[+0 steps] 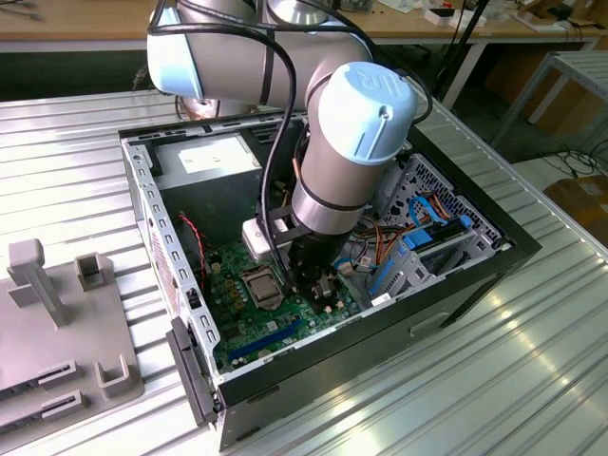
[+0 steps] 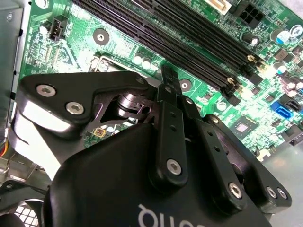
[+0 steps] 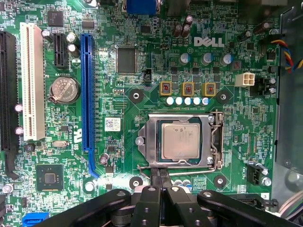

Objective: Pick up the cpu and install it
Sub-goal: 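Install the first cpu locking lever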

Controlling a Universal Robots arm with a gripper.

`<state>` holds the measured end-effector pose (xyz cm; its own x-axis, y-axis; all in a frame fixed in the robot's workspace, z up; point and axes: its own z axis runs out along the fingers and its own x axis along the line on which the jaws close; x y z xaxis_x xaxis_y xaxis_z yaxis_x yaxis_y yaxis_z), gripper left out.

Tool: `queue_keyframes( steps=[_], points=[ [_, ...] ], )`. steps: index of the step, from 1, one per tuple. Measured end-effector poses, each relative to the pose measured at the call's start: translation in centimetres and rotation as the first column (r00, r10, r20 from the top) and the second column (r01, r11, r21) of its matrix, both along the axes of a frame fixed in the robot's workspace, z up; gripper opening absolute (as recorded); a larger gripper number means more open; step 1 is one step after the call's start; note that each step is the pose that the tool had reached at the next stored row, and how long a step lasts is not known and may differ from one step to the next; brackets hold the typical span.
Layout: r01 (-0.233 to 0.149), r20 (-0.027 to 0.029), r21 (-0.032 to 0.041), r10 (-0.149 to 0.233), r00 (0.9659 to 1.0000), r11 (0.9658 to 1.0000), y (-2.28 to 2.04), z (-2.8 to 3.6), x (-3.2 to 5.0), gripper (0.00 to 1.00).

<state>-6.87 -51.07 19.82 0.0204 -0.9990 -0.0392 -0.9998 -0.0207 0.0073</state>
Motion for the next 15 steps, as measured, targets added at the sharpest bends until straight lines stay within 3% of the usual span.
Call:
queue_keyframes(
  steps=[4,15],
  points=[
    [0.0,-0.0001,0.0001,0.0,1.0,1.0,-0.01,0.16,-0.01,0.11],
    [0.0,-0.0001,-0.0001,0.0,1.0,1.0,-0.01,1.31,-0.01,0.11]
  ],
)
